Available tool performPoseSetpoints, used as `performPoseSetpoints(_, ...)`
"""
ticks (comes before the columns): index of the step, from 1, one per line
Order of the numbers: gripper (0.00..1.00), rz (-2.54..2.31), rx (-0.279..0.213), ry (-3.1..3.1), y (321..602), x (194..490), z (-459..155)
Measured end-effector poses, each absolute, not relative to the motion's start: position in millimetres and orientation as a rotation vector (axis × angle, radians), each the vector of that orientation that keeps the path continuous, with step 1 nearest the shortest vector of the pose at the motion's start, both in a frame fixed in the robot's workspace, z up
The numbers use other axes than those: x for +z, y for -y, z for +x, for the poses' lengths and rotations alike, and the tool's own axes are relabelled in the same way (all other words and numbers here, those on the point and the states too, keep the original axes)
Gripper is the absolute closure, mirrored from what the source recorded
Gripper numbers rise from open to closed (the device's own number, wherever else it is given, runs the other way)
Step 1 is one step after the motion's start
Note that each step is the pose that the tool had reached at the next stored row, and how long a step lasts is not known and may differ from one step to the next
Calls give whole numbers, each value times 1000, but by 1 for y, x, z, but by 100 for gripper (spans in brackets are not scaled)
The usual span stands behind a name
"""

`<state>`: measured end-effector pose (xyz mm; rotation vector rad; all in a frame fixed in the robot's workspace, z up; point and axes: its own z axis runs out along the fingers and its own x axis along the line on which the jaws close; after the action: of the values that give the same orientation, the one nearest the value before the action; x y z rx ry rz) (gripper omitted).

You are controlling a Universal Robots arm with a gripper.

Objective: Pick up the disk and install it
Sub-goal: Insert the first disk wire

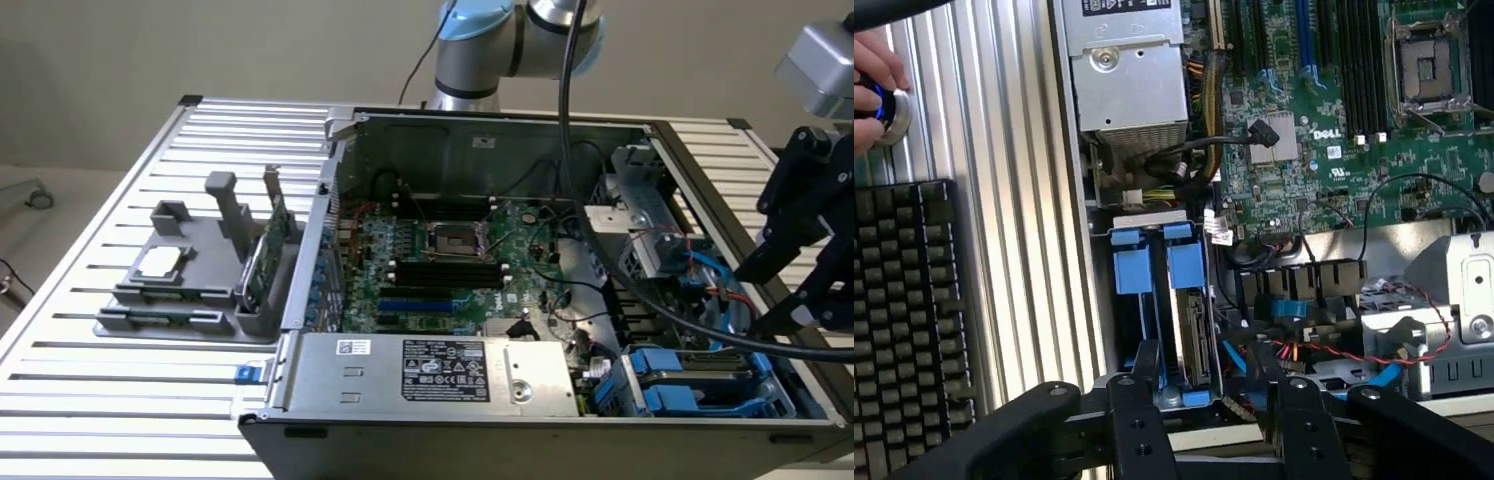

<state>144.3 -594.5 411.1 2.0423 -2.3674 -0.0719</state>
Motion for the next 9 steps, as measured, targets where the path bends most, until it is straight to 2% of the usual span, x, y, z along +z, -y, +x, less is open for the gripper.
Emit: performPoseSetpoints(9,52,1845,-74,2529,595,402,144)
